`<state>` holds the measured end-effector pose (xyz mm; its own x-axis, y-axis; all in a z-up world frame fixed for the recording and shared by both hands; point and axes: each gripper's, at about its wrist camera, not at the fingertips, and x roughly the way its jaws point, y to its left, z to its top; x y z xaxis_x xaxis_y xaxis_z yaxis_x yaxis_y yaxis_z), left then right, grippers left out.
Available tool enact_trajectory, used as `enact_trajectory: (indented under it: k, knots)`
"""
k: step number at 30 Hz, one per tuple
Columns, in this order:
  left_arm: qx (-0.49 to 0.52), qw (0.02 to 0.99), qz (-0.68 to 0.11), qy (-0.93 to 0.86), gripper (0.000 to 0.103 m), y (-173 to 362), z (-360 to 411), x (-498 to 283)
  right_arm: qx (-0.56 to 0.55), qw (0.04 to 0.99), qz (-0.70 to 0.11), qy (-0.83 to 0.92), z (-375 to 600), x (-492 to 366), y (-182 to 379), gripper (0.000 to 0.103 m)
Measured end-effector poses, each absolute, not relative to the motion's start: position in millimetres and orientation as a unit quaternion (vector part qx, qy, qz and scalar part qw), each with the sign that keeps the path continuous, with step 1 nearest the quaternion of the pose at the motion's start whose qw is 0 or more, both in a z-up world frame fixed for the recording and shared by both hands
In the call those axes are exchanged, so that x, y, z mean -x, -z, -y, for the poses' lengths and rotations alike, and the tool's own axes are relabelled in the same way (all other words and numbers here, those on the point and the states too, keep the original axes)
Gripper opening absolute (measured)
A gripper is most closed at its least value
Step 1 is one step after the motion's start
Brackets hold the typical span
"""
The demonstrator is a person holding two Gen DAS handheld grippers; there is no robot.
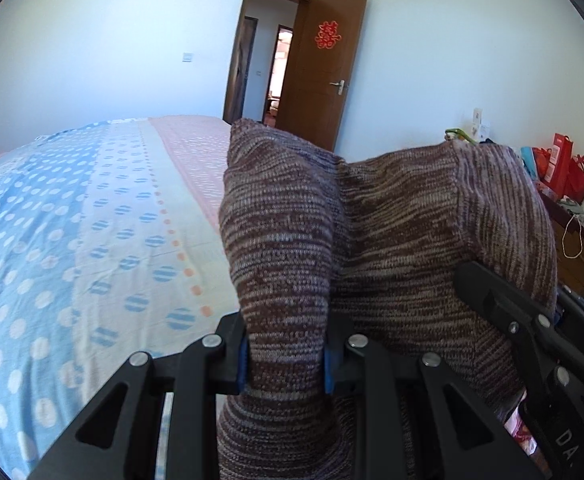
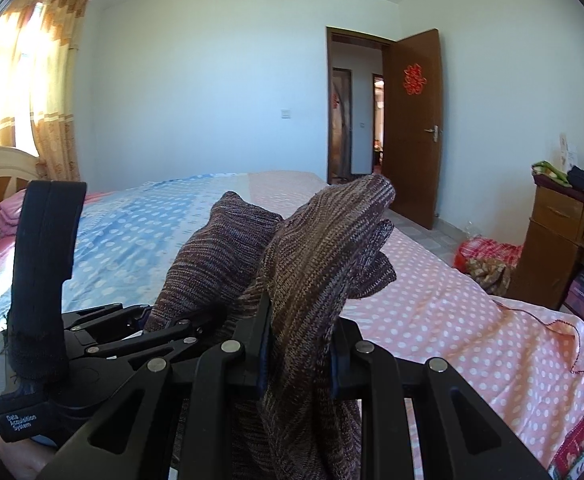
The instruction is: Fold small clothes
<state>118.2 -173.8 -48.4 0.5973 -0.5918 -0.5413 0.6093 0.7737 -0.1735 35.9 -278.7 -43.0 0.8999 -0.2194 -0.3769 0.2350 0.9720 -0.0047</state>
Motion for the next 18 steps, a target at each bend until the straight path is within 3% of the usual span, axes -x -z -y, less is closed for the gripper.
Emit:
enact_trajectory:
  k: [18]
  knots:
    - [-0.054, 0.869, -0.375, 0.317, 0.029, 111.0, 283.9, -195.7, -0.049, 0.92, -0.346, 0.177, 410.0, -156.8, 128.0, 0.022]
